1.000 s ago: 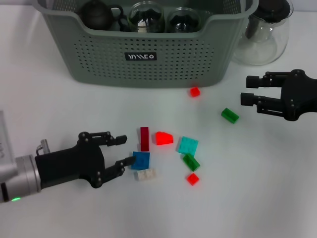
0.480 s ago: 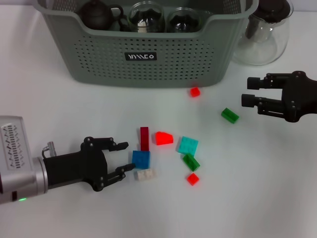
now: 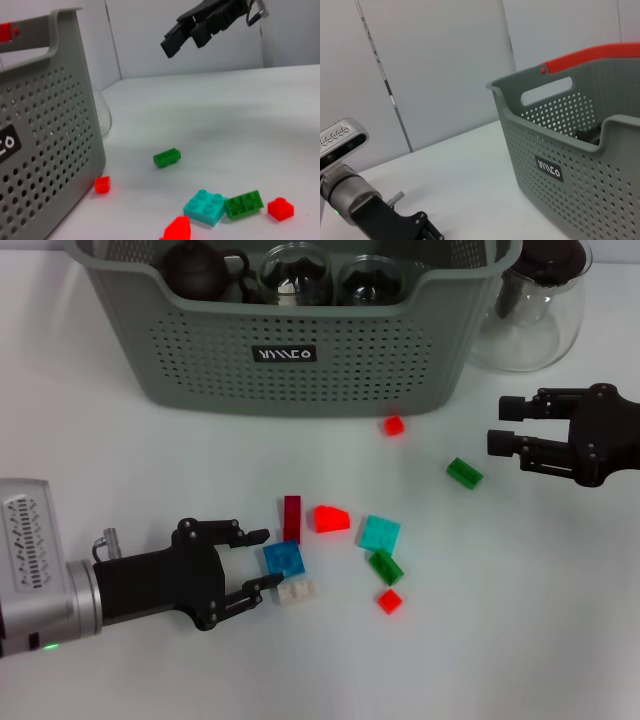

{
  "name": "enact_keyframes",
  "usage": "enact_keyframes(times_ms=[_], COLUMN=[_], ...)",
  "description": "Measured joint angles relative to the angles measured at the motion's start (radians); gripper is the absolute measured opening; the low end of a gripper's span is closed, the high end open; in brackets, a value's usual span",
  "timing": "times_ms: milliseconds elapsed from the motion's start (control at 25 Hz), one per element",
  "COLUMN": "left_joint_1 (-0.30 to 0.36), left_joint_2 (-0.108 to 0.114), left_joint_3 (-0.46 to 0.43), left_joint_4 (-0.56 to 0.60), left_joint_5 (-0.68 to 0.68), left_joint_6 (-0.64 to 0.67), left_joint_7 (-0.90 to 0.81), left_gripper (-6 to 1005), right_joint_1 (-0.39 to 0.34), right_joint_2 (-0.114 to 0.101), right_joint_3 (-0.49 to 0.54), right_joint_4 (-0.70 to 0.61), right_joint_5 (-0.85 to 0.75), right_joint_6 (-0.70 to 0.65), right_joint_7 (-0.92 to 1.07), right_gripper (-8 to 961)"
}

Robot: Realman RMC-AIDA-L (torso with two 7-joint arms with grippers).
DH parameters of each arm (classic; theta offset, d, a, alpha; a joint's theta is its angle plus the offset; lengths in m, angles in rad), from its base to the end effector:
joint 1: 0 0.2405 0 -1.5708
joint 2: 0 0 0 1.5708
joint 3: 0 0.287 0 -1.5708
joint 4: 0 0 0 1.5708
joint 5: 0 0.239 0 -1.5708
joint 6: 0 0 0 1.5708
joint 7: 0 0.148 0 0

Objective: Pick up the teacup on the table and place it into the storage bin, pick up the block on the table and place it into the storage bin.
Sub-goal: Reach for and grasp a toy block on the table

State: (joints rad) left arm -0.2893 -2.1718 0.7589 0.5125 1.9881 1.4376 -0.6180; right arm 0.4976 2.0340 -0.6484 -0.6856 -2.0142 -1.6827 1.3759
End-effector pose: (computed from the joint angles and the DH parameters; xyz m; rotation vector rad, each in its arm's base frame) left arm -0.3651 0.2641 -0.0970 -2.7072 -0.0926 -0.5053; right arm 0.3126 0.3536 0.0113 -2.7626 0.5917 0.7255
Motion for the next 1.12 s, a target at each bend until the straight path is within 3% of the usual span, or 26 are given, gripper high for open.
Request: enact_keyframes(times_ms=[1120], left_joint_1=[-0.012], left_joint_2=[-0.004], left_joint_3=[-0.008], left_joint_4=[-0.059], left_joint_5=[-0.023], left_joint_6=[-0.036], left_joint_7=[0.010], left_gripper=[525], right_joint_1=[0.004], right_joint_2=[0.000], right_joint_3=[0.000], right_joint_4=[0.002], right_joint_5=[-0.001], right_joint_6=[0.008], right_joint_7=[0.000], right_gripper=[524])
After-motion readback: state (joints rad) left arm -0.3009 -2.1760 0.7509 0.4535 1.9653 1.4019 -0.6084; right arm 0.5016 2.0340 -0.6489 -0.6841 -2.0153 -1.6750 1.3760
